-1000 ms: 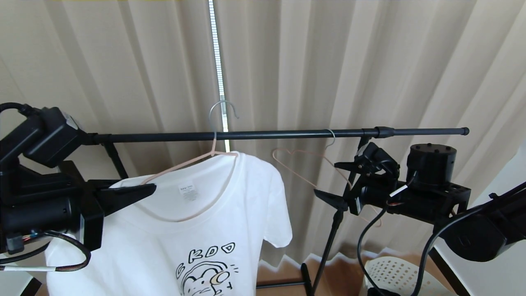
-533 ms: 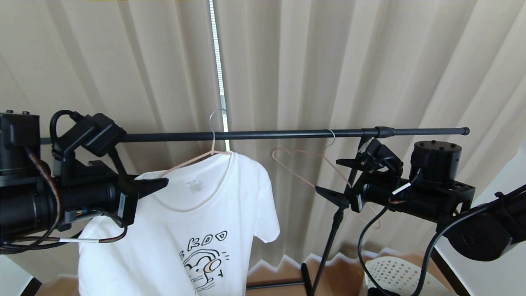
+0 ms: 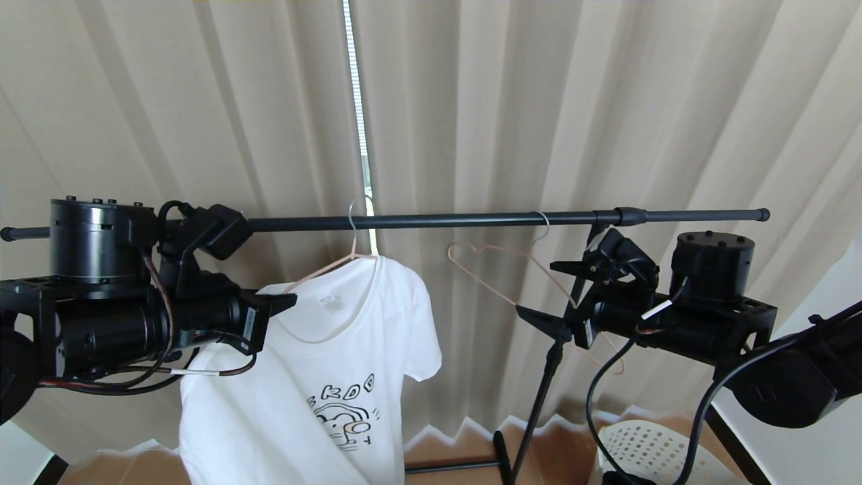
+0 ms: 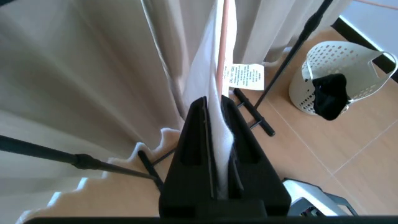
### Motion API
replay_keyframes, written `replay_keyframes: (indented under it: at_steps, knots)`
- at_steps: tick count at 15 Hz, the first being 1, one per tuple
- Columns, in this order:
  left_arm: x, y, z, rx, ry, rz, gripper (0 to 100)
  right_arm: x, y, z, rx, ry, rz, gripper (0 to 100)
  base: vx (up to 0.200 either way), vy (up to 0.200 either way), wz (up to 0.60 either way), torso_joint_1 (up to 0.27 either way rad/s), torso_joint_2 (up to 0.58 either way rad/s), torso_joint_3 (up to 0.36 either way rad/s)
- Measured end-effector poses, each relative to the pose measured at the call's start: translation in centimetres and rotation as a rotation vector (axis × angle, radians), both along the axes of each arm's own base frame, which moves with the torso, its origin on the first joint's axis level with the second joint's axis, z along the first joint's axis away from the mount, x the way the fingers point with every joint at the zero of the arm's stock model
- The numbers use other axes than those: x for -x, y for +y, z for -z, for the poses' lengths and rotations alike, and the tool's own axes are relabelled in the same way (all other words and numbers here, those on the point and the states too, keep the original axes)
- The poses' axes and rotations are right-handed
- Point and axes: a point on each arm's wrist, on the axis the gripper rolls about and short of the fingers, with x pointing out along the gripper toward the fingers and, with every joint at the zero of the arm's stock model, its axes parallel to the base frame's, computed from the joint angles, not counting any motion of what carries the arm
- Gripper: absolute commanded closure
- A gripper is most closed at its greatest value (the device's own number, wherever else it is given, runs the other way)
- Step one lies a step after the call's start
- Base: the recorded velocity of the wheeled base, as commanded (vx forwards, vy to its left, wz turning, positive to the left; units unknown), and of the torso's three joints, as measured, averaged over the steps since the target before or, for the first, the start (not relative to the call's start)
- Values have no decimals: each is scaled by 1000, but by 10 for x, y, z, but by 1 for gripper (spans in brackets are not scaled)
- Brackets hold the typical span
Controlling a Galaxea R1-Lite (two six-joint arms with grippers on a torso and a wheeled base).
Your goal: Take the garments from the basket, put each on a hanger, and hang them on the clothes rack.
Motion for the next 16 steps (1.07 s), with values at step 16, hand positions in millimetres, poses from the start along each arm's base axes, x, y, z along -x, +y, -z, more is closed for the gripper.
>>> replay_keyframes:
  at_steps: [16]
  knots:
    - [-38,-10,32,34,20,-87,100,0,4,5,6,14,-10,0,0,0,0,0,0,0]
